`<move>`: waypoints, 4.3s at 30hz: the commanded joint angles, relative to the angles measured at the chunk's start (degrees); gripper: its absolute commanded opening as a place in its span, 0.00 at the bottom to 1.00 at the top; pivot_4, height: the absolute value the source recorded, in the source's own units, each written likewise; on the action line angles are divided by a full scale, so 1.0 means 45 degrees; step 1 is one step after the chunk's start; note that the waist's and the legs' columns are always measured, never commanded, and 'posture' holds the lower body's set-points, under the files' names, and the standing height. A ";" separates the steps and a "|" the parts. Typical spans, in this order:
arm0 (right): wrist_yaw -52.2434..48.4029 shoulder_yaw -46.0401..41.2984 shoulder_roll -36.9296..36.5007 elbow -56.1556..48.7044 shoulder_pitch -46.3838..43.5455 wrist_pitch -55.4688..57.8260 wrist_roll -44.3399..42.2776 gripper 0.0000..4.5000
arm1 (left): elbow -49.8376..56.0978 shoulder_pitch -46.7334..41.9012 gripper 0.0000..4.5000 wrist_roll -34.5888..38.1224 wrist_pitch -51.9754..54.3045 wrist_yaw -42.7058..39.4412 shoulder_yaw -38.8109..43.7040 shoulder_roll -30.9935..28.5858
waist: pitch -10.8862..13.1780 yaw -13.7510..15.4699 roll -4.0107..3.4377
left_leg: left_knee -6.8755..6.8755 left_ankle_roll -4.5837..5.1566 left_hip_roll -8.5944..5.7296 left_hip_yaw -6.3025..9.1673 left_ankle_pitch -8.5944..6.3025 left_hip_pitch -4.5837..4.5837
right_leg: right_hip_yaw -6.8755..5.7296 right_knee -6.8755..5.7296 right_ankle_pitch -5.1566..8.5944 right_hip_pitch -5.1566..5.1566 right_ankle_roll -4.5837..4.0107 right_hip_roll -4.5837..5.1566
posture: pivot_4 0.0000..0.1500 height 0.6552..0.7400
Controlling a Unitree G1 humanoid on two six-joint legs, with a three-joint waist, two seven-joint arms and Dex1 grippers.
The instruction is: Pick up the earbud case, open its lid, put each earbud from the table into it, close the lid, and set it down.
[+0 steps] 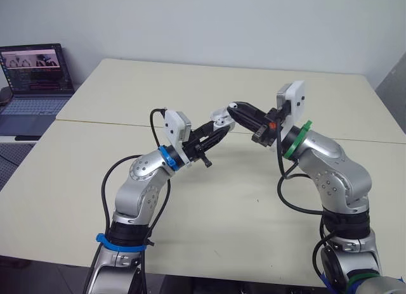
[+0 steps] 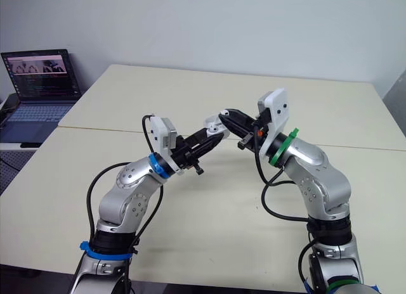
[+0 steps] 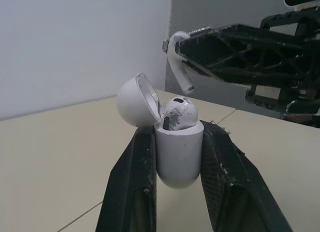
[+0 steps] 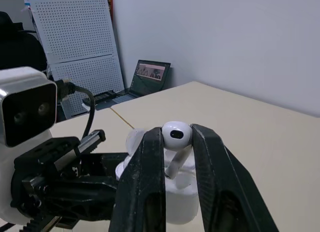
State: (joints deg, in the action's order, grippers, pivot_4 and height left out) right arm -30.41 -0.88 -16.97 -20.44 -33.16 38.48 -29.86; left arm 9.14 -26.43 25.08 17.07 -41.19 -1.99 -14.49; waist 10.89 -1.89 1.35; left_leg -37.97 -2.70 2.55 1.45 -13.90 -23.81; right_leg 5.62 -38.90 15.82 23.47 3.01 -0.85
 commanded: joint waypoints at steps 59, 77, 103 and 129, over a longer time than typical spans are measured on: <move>-0.0722 0.0499 -0.2553 0.3043 -0.1980 0.3886 -0.1151 0.00 | 0.1617 0.0522 0.17 0.0826 0.1440 -0.2849 -0.1556 -0.1796 | 0.0000 -0.0265 -0.0002 | 0.0010 0.0005 0.0004 -0.0006 0.0000 0.0001 | 0.0013 0.0005 0.0002 0.0004 -0.0003 -0.0008 | 1.00 1.00; -0.1535 0.0414 -0.3369 -0.0155 -0.0221 0.4852 -0.2398 0.00 | 0.1239 0.0341 0.17 0.1205 0.2804 -0.1860 -0.0987 -0.1437 | 0.0000 -0.0257 -0.0002 | 0.0006 0.0006 0.0002 -0.0004 -0.0001 -0.0009 | 0.0008 0.0010 0.0005 0.0009 0.0003 -0.0004 | 1.00 1.00; -0.6060 -0.0412 -0.5891 0.0418 0.4625 -0.3253 0.0631 1.00 | -0.0201 0.0085 0.51 0.3502 1.4207 0.6801 0.2821 0.2452 | 0.0001 -0.0288 0.0008 | 0.0001 0.0011 -0.0025 0.0002 0.0012 0.0202 | 0.0060 -0.0009 0.0037 -0.0167 0.0063 -0.0020 | 1.00 1.00; -0.7213 -0.0596 -0.6291 0.1485 0.3642 -0.2676 -0.0044 1.00 | -0.2670 0.0629 0.99 -0.1969 -0.1425 -0.1629 0.1210 -0.5432 | 0.0021 0.0004 0.0023 | 0.0010 -0.0032 -0.0019 0.0008 -0.0031 0.0009 | 0.0027 0.0035 0.0043 -0.0002 -0.0036 0.0010 | 1.00 1.00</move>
State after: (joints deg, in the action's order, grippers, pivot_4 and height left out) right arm -63.33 -1.59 -44.96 -11.72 -16.78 26.25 -28.83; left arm -4.45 -23.41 16.47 11.90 -47.73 3.41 -38.67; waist 10.98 -1.87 1.46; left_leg -37.93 -2.84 2.46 1.50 -14.04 -23.82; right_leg 5.73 -38.80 16.01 23.53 2.84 -0.81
